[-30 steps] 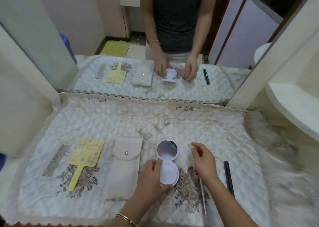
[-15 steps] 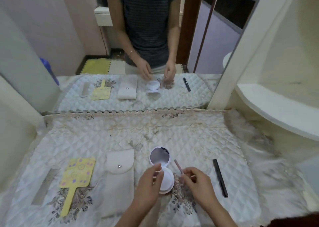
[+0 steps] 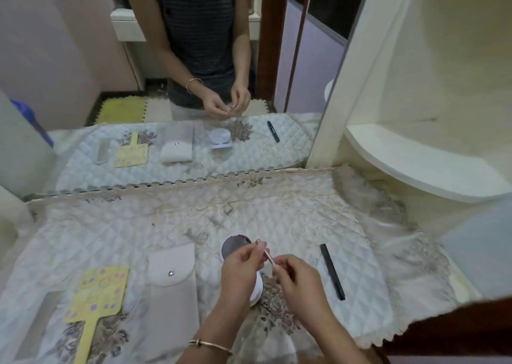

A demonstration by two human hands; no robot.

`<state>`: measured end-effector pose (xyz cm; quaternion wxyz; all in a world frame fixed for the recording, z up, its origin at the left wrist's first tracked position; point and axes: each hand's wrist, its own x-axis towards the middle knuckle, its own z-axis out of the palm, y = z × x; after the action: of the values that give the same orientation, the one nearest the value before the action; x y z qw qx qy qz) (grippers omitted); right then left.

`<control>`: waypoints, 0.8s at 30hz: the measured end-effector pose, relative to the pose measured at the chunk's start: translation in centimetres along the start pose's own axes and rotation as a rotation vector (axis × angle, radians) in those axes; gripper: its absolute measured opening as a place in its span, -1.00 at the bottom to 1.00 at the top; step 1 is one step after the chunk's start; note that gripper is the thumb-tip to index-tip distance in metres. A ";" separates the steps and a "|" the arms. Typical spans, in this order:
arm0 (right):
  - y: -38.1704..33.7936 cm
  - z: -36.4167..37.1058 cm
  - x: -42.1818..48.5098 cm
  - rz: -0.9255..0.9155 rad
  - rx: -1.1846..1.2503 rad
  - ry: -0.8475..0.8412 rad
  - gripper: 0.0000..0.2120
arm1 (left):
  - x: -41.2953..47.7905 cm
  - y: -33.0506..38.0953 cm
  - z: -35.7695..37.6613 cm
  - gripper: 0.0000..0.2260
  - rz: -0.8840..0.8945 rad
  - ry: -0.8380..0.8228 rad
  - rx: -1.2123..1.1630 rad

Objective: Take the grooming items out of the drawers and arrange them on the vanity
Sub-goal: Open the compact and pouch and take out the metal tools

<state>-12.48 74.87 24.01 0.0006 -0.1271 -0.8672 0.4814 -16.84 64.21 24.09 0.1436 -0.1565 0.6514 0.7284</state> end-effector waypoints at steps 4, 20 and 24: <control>2.6 -1.0 -1.5 0.178 0.024 -0.001 -0.88 | 3.7 3.4 -2.4 -0.80 0.081 0.165 -0.172; 5.8 0.2 4.5 0.370 -0.072 -0.046 -0.87 | 2.9 -4.4 1.8 -0.79 0.368 -0.134 1.292; 5.8 0.6 4.6 0.323 -0.107 -0.050 -0.81 | 3.4 -5.5 1.4 -0.78 0.451 -0.101 1.351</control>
<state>-15.77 78.27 18.27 -0.1054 -0.2528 -0.8597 0.4312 -17.76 66.25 17.84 0.0849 0.1394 0.9693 0.1840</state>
